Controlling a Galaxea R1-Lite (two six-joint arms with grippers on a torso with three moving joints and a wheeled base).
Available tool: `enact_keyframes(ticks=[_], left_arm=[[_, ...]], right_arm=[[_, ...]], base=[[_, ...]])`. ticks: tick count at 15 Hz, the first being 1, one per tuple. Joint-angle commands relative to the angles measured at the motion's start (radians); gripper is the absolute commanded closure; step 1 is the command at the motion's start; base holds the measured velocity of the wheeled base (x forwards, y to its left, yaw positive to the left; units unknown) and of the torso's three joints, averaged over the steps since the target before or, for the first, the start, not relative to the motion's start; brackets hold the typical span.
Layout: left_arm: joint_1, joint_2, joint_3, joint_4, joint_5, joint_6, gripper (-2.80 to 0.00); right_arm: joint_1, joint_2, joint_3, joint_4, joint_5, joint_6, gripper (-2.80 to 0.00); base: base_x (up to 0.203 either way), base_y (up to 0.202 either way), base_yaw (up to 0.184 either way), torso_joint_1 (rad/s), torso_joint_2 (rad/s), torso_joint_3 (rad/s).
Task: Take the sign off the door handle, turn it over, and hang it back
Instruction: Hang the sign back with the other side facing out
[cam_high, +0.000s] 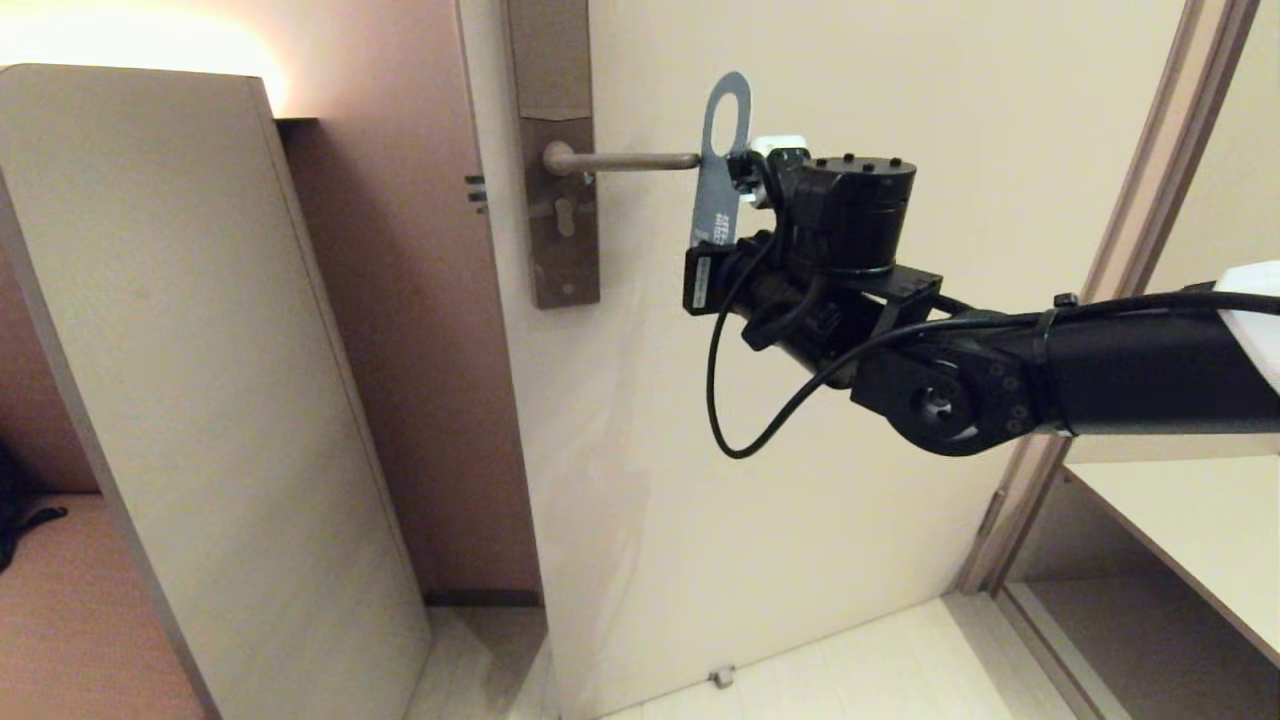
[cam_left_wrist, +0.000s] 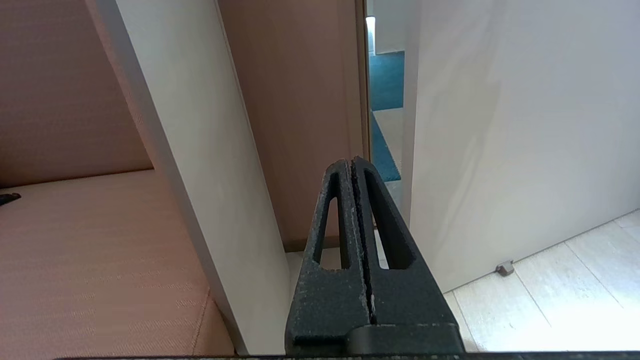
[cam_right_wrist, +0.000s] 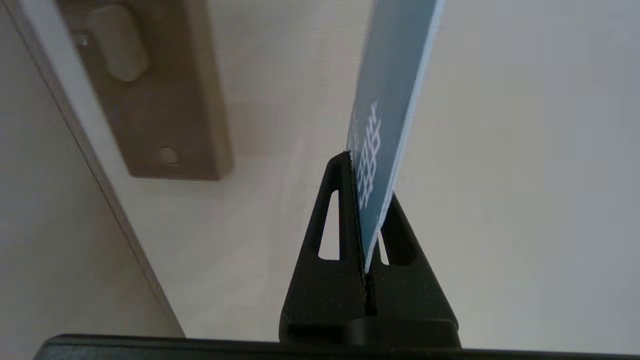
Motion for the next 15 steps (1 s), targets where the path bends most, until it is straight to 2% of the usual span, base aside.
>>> enact_keyframes(ticks=[1, 3, 11, 15], left_arm=[[0.0, 0.0, 0.001, 0.0, -0.001, 0.001, 0.0], [0.001, 0.0, 0.0, 0.0, -0.001, 0.001, 0.0], [0.001, 0.0, 0.001, 0.0, 0.0, 0.001, 0.0], [0.001, 0.0, 0.001, 0.0, 0.0, 0.001, 0.0]], right_arm=[[0.014, 0.026, -0.01, -0.005, -0.017, -0.001, 0.0], [0.022, 0.044, -0.028, -0.006, -0.046, 0.001, 0.0], [0.021, 0.075, -0.041, -0.006, -0.046, -0.001, 0.0], [0.019, 0.103, -0.09, 0.009, -0.045, -0.001, 0.0]], base=[[0.0, 0.0, 0.0, 0.0, 0.0, 0.0], [0.0, 0.0, 0.0, 0.0, 0.0, 0.0], [0.0, 0.0, 0.0, 0.0, 0.0, 0.0], [0.0, 0.0, 0.0, 0.0, 0.0, 0.0]])
